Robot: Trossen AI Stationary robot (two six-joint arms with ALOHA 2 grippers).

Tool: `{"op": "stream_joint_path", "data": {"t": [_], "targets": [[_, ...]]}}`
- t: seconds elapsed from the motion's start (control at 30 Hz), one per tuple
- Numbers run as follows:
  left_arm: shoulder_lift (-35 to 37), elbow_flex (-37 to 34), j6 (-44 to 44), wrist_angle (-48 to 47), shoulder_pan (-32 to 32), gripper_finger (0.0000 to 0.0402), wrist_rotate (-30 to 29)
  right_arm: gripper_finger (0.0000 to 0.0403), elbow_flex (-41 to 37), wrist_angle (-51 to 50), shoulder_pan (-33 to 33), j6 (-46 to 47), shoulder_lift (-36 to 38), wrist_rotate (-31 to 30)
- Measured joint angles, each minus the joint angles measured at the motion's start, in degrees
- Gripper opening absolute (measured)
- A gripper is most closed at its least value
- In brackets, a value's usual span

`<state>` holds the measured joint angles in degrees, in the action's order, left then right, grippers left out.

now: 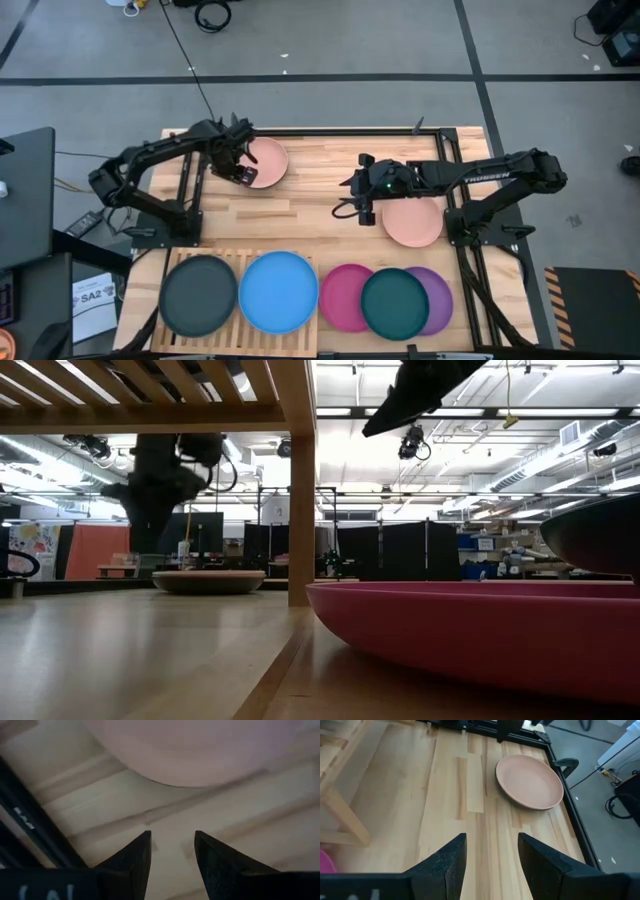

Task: Place and stack plates onto a shelf
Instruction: Stack the left light orange plate on top of the blue plate on the shelf

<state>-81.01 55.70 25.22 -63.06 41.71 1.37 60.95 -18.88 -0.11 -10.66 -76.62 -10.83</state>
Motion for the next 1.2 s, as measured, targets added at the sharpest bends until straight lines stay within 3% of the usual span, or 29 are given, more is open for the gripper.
{"op": "stream_joint_path", "data": {"t": [0.4,0.8,1.0,1.2], "targets": [[0.0,-12.6,10.6,20.0,0.0,0.0157,-0.7,0.0183,0.0,0.0,-2.8,0.0,0.0,0.0],[1.2,-12.8,14.8,20.5,0.0,0.0157,-1.4,0.0183,0.0,1.0,-6.0,-3.0,0.1,0.0],[6.0,-12.8,19.2,20.4,0.0,0.0157,-6.6,0.0183,0.0,2.6,-7.7,-5.5,0.1,0.0],[6.4,-13.3,21.6,20.1,0.7,0.0157,-9.6,0.0183,0.0,3.3,-9.1,-6.7,0.1,0.0]]}}
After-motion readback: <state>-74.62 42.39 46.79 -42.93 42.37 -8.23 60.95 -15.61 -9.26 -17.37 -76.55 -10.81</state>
